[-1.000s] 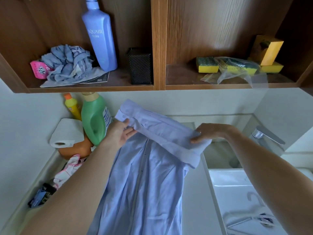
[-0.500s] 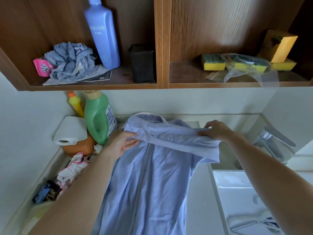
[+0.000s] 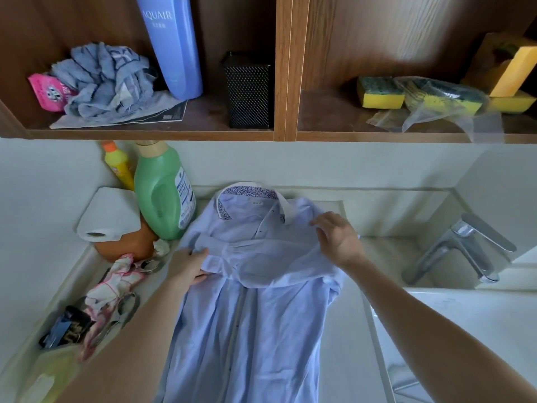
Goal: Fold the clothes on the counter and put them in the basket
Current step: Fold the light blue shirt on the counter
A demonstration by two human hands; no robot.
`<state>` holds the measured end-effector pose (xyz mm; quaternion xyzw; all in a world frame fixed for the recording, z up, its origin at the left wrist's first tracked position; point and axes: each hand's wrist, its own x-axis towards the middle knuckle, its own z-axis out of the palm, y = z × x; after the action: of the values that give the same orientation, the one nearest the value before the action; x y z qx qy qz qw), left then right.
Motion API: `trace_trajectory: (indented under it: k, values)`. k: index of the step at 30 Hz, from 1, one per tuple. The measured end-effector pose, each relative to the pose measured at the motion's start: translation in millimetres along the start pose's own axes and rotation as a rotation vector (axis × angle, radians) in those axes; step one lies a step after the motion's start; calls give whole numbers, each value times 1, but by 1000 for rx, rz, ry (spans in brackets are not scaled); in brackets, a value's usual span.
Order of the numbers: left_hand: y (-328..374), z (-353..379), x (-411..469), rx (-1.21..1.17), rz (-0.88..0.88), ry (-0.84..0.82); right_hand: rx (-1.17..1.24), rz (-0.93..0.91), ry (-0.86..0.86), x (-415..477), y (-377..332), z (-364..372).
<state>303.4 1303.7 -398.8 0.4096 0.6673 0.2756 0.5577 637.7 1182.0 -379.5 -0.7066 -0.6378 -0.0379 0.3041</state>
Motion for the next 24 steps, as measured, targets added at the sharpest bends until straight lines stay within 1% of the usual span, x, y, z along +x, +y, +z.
trace_trajectory:
  k: [1,3,4,6,7,9,11,13,16,18,19,20,21,23,24]
  values:
    - [-1,-2,7,67,71,52,27,-39,-53,-6,-10,9]
    - [-7,-10,22,263,157,162,-34,-84,-216,-22,-22,31]
    - [-12,-14,25,330,164,200,-97,-48,-357,-32,-24,39]
    - [-19,-21,24,354,139,212,-219,88,-600,-55,-12,49]
    - [-22,-23,21,344,126,214,-256,151,-647,-66,-2,52]
    - [-26,-26,22,347,121,222,-292,220,-642,-74,11,48]
    - [-26,-25,22,418,159,195,-342,249,-655,-73,19,44]
    - [-21,-23,19,462,201,104,-388,279,-689,-64,25,41]
    - [-16,-31,12,458,262,-48,-487,332,-783,-37,23,33]
    - [-18,-41,11,442,288,-34,-556,273,-754,-19,5,36]
    - [-21,-47,12,423,280,3,-543,228,-682,-15,-10,41]
    - [-24,-52,10,410,290,43,-484,172,-588,-14,-26,46]
    - [-26,-59,6,433,323,87,-394,133,-550,-17,-43,53]
    - [-34,-68,3,541,391,125,-241,113,-585,-39,-65,65]
    - [-39,-74,-1,580,394,133,-251,120,-619,-52,-69,70]
